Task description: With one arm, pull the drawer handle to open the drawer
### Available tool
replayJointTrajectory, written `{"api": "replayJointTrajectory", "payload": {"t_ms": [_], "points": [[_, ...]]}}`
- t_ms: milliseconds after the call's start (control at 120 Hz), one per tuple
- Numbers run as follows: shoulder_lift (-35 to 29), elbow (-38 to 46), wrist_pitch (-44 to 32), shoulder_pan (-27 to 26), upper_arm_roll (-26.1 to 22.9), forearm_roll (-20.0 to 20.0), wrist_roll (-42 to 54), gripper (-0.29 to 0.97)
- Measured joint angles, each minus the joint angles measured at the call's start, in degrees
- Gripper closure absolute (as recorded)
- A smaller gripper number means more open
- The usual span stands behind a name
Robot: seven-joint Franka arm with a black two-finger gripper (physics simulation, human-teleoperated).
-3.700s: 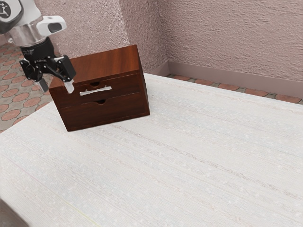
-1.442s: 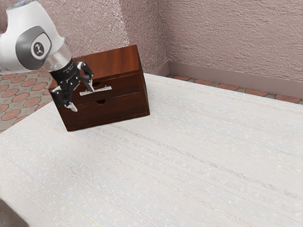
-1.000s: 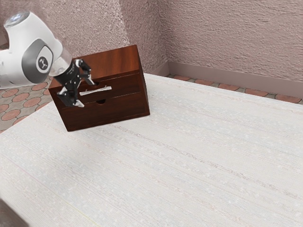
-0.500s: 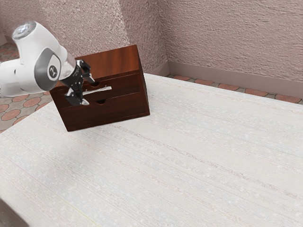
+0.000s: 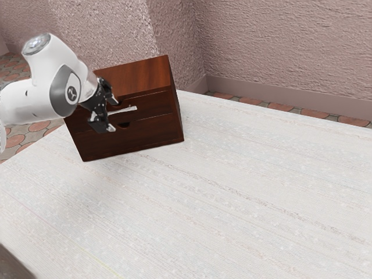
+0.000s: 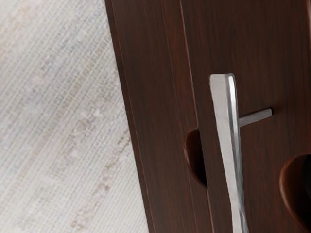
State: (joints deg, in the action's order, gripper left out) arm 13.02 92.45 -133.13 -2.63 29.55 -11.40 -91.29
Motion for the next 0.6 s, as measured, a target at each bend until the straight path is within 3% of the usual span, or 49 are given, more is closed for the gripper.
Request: {"api": "replayJointTrajectory", "payload": {"t_ms": [600], "points": [[2.13, -0.26, -1.24, 0.94, -0.02, -0.18, -5.05, 0.03]]}}
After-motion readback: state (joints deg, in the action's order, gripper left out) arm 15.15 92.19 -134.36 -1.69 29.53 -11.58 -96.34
